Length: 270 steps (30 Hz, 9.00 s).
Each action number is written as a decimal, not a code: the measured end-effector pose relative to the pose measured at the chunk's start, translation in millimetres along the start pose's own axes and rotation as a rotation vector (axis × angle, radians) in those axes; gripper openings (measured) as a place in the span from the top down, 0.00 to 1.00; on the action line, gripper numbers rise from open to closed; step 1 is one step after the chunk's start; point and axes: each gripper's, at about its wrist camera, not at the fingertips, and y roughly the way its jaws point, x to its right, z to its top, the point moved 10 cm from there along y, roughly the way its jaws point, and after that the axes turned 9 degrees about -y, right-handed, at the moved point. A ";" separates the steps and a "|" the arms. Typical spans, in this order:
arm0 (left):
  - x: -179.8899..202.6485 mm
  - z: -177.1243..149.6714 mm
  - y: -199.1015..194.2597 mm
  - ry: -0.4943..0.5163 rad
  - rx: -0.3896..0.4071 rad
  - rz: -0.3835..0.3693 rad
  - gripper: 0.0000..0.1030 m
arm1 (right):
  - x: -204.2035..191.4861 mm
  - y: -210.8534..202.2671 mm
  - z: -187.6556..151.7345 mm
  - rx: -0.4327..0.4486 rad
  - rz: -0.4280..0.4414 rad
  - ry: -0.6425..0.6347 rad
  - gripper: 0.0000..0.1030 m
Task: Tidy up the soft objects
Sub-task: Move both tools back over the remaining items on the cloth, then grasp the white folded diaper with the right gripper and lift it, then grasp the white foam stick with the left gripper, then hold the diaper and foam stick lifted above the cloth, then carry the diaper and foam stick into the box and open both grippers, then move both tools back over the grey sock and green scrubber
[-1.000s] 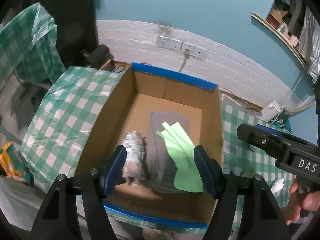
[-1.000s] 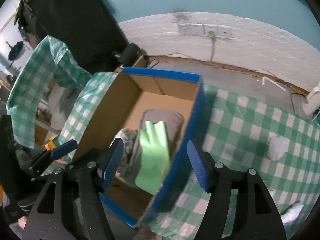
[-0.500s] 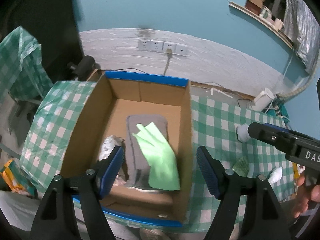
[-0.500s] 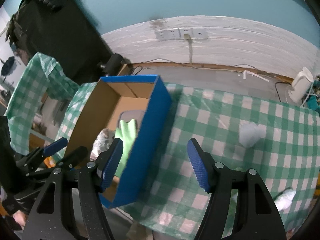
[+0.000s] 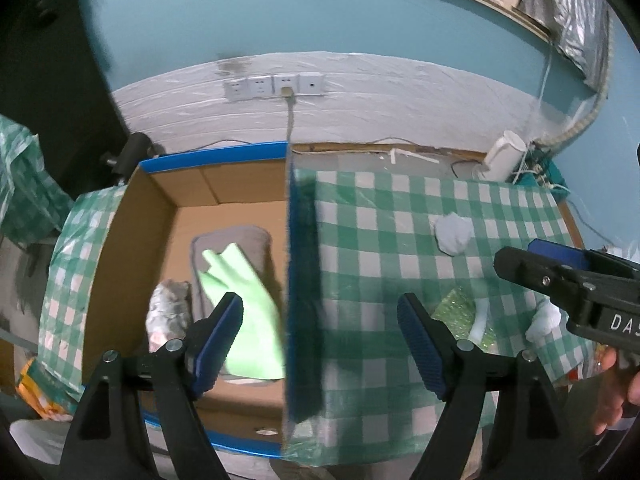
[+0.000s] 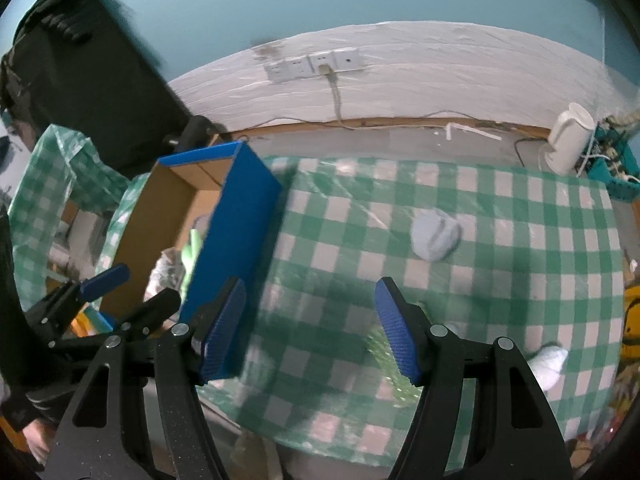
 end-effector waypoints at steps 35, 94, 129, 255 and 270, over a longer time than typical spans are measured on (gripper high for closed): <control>148.7 -60.4 79.3 0.222 -0.199 -0.059 0.17 | 219.4 -4.1 -142.2 -0.156 -0.256 0.385 0.34; 217.4 -134.0 146.2 0.312 -0.410 -0.195 0.85 | 213.4 23.1 -141.4 -0.158 -0.199 0.265 0.52; 195.7 -104.5 104.4 0.221 -0.345 -0.263 0.86 | 178.4 6.2 -116.2 -0.104 -0.141 0.200 0.52; -162.7 -33.5 55.5 -0.298 -0.120 0.097 0.68 | -175.9 122.4 26.1 -0.174 0.090 -0.411 0.34; -142.4 -21.5 44.8 -0.265 -0.075 0.078 0.47 | -140.6 94.1 38.5 -0.118 0.037 -0.353 0.31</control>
